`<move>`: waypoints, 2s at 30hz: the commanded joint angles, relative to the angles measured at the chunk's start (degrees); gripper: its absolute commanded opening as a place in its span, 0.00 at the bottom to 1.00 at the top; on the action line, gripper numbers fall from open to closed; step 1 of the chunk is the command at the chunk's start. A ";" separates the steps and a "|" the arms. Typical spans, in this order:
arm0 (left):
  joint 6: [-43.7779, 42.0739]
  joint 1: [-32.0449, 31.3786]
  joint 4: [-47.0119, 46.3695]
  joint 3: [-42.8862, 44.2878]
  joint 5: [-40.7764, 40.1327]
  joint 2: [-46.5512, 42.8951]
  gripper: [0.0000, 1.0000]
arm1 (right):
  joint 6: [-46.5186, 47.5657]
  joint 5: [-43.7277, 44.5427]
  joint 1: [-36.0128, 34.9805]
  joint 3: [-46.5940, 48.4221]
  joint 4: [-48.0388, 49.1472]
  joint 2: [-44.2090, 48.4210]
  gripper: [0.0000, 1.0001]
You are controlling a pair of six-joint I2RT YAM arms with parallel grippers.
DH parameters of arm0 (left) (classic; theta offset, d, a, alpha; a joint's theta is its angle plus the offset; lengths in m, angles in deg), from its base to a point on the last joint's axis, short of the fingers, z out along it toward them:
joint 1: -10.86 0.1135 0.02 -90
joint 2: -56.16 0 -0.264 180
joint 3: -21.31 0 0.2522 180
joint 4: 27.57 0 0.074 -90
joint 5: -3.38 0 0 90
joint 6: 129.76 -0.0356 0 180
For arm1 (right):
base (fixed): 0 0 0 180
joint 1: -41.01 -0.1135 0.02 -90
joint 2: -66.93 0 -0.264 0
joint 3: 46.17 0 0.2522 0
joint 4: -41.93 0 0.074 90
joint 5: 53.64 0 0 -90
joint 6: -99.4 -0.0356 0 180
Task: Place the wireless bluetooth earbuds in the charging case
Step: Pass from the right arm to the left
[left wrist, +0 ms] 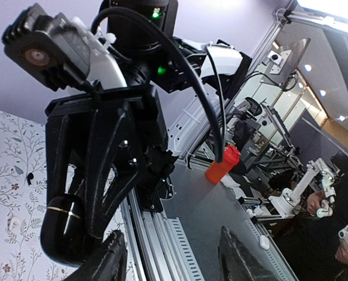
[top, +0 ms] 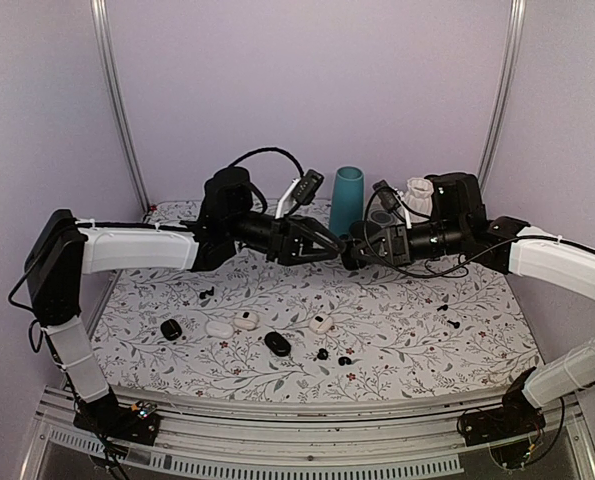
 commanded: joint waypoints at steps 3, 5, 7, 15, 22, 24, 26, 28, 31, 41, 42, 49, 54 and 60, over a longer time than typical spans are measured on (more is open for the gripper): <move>-3.70 1.59 6.60 2.39 -4.90 1.81 0.55 | 1.52 -1.08 -0.85 1.82 0.01 1.53 0.03; -3.59 1.71 7.52 3.02 -4.45 2.63 0.55 | 1.86 -1.43 -1.30 1.80 0.28 2.02 0.03; -3.13 1.60 7.33 3.30 -4.12 3.26 0.54 | 2.05 -1.95 -1.68 1.88 0.61 2.24 0.03; -3.53 2.62 7.76 2.09 -6.84 2.27 0.56 | 2.61 -0.87 -2.27 2.19 -0.34 2.24 0.03; -3.09 4.10 6.78 0.75 -7.83 1.03 0.57 | 2.80 -0.64 -2.38 2.08 -0.86 2.68 0.03; -3.31 4.14 7.25 0.91 -7.65 1.18 0.57 | 2.80 -0.64 -2.42 2.04 -1.09 2.85 0.03; -3.21 4.08 7.58 1.35 -6.43 1.68 0.56 | 2.80 -0.57 -2.43 2.00 -0.82 3.02 0.03; -3.13 3.87 7.59 1.39 -5.37 2.06 0.55 | 2.80 -0.19 -2.49 2.12 -0.56 3.05 0.03; -3.86 2.89 8.46 2.01 -3.39 2.64 0.54 | 2.85 -0.50 -2.53 2.51 -0.35 2.52 0.03; -8.04 0.37 14.45 4.66 -1.18 3.77 0.48 | 3.59 -1.36 -3.25 3.33 -0.48 1.21 0.03; -7.81 0.29 14.17 4.82 -1.00 3.86 0.47 | 3.64 -1.48 -3.30 3.34 -0.52 0.97 0.03; -7.25 -0.38 13.67 6.11 -0.10 4.63 0.34 | 3.99 -1.19 -3.65 3.42 -0.73 0.37 0.03; -7.13 -0.44 13.48 5.95 0.61 4.89 0.14 | 4.12 -0.70 -3.70 3.57 -0.87 0.15 0.03; -6.17 -0.47 10.75 4.42 0.91 4.36 0.00 | 4.25 0.87 -3.67 3.72 -1.05 0.11 0.11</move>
